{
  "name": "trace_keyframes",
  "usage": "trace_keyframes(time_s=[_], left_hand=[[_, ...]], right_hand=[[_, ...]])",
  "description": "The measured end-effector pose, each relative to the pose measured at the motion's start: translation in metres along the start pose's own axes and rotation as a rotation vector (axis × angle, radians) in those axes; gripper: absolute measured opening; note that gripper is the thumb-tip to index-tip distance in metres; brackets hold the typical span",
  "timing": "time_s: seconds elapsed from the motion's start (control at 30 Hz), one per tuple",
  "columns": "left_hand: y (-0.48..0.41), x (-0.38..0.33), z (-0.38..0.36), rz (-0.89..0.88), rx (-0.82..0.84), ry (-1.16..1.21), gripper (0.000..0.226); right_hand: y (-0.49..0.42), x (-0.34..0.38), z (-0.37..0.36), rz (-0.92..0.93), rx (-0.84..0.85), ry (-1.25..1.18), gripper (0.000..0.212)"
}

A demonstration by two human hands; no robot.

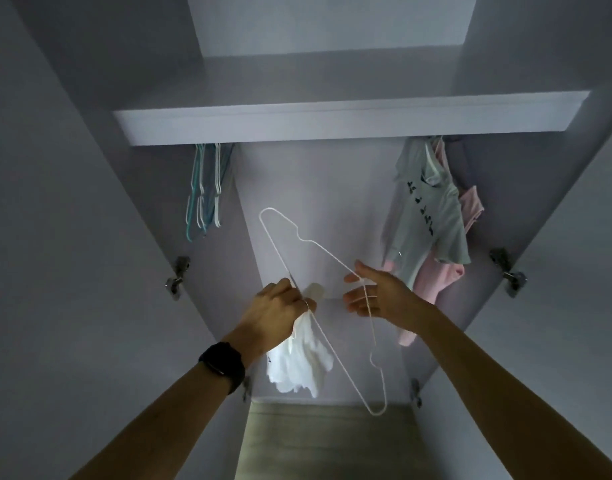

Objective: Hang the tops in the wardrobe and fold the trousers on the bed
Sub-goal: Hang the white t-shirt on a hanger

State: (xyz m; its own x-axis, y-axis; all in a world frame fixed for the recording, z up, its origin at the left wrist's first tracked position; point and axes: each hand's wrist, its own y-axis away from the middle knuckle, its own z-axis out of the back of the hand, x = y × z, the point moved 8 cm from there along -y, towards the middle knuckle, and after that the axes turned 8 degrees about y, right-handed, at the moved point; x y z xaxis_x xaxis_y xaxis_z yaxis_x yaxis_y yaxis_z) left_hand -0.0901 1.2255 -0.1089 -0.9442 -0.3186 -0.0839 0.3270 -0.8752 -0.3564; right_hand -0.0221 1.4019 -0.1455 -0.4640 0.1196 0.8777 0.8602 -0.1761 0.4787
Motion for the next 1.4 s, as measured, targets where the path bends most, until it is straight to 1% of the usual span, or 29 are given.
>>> trace_keyframes(time_s=[0.07,0.13,0.23,0.27,0.3,0.37,0.43,0.47,0.5,0.53,0.57,0.6,0.67,0.7,0.73,0.8,0.83,0.87,0.9,0.97,1.03,1.1,1.2,1.27,1.33,1.4], left_hand=[[-0.002,-0.004,0.001,0.04,0.001,0.019,0.06],[-0.001,0.001,0.002,0.119,-0.022,0.063,0.055],[0.007,0.013,0.005,0.196,-0.065,0.1,0.036],[0.009,0.014,0.009,0.231,-0.071,0.121,0.033],[0.011,0.014,0.013,0.28,-0.06,0.153,0.038],[0.016,0.012,0.021,0.408,-0.056,0.263,0.052],[0.023,0.018,0.025,0.555,-0.103,0.383,0.06],[0.027,0.023,0.023,0.634,-0.117,0.445,0.06],[0.028,0.029,0.02,0.705,-0.122,0.5,0.054],[0.027,0.033,0.016,0.748,-0.115,0.538,0.041],[0.025,0.035,0.013,0.768,-0.097,0.543,0.024],[0.021,0.033,0.012,0.769,-0.073,0.54,0.013],[0.013,0.027,0.006,0.736,-0.036,0.514,0.014],[0.01,0.024,0.005,0.726,-0.024,0.5,0.01],[0.009,0.021,0.005,0.723,-0.018,0.487,0.01],[0.01,0.021,0.006,0.722,0.007,0.468,0.024],[0.012,0.023,0.007,0.722,0.028,0.472,0.028],[0.015,0.026,0.01,0.73,0.046,0.48,0.031],[0.02,0.032,0.013,0.752,0.055,0.478,0.032],[0.034,0.047,0.026,0.821,0.01,0.456,0.026],[0.044,0.058,0.037,0.87,-0.068,0.461,0.021],[0.048,0.06,0.042,0.88,-0.103,0.488,0.021],[0.046,0.055,0.045,0.879,-0.149,0.57,0.019],[0.045,0.056,0.05,0.897,-0.202,0.628,0.018],[0.05,0.062,0.052,0.93,-0.25,0.724,0.018],[0.061,0.072,0.056,0.966,-0.279,0.78,0.017]], right_hand=[[-0.006,0.028,-0.003,0.05,-0.052,-0.143,0.042],[-0.009,0.046,-0.011,0.076,-0.051,-0.11,0.032],[-0.007,0.05,-0.028,0.122,0.034,0.021,0.035],[-0.005,0.049,-0.029,0.131,0.049,0.043,0.037],[-0.004,0.047,-0.027,0.141,0.03,0.05,0.037],[-0.003,0.041,-0.009,0.155,-0.11,0.034,0.038],[0.003,0.034,0.014,0.197,-0.316,0.058,0.037],[0.008,0.031,0.021,0.231,-0.409,0.12,0.036],[0.013,0.029,0.024,0.268,-0.467,0.202,0.037],[0.017,0.027,0.02,0.307,-0.486,0.293,0.039],[0.021,0.027,0.011,0.331,-0.474,0.371,0.042],[0.021,0.026,0.001,0.347,-0.443,0.427,0.044],[0.017,0.027,-0.023,0.34,-0.35,0.505,0.046],[0.014,0.028,-0.037,0.332,-0.295,0.547,0.045],[0.008,0.026,-0.048,0.336,-0.237,0.589,0.041],[0.0,0.024,-0.064,0.353,-0.149,0.606,0.025],[-0.004,0.022,-0.064,0.358,-0.131,0.59,0.018],[-0.008,0.022,-0.061,0.363,-0.131,0.575,0.015],[-0.01,0.022,-0.056,0.362,-0.138,0.564,0.018],[-0.013,0.021,-0.049,0.36,-0.128,0.533,0.03],[-0.014,0.02,-0.048,0.352,-0.125,0.482,0.036],[-0.016,0.018,-0.057,0.357,-0.102,0.447,0.03],[-0.015,0.02,-0.091,0.42,0.01,0.505,0.021],[-0.018,0.024,-0.103,0.477,-0.019,0.52,0.016],[-0.022,0.033,-0.101,0.511,-0.13,0.561,0.007],[-0.024,0.039,-0.093,0.508,-0.201,0.576,0.003]])
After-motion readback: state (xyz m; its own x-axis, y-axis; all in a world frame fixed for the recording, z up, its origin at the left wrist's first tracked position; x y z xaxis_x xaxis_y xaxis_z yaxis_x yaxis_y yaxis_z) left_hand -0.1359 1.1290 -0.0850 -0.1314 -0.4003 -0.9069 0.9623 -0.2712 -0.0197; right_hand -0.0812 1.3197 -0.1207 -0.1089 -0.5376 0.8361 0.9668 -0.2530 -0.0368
